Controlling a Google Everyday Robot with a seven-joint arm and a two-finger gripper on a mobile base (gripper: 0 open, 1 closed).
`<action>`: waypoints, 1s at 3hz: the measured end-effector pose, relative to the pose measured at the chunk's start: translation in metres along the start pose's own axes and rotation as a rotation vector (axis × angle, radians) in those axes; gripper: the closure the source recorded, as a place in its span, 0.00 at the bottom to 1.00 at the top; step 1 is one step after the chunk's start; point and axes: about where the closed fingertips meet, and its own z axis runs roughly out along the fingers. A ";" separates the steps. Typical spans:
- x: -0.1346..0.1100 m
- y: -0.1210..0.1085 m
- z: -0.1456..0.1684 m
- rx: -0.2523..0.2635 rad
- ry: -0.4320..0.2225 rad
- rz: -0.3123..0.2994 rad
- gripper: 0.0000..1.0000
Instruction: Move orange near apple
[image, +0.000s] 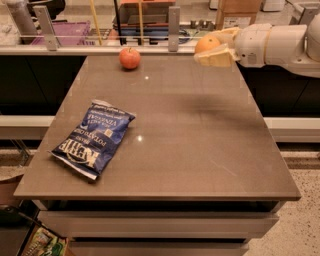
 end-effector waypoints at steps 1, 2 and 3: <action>0.005 -0.015 0.031 -0.057 0.007 0.015 1.00; 0.008 -0.023 0.056 -0.078 0.027 0.038 1.00; 0.010 -0.029 0.075 -0.060 0.046 0.066 1.00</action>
Offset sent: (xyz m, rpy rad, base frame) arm 0.0798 0.0404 -0.0169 -0.0191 0.1145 0.0378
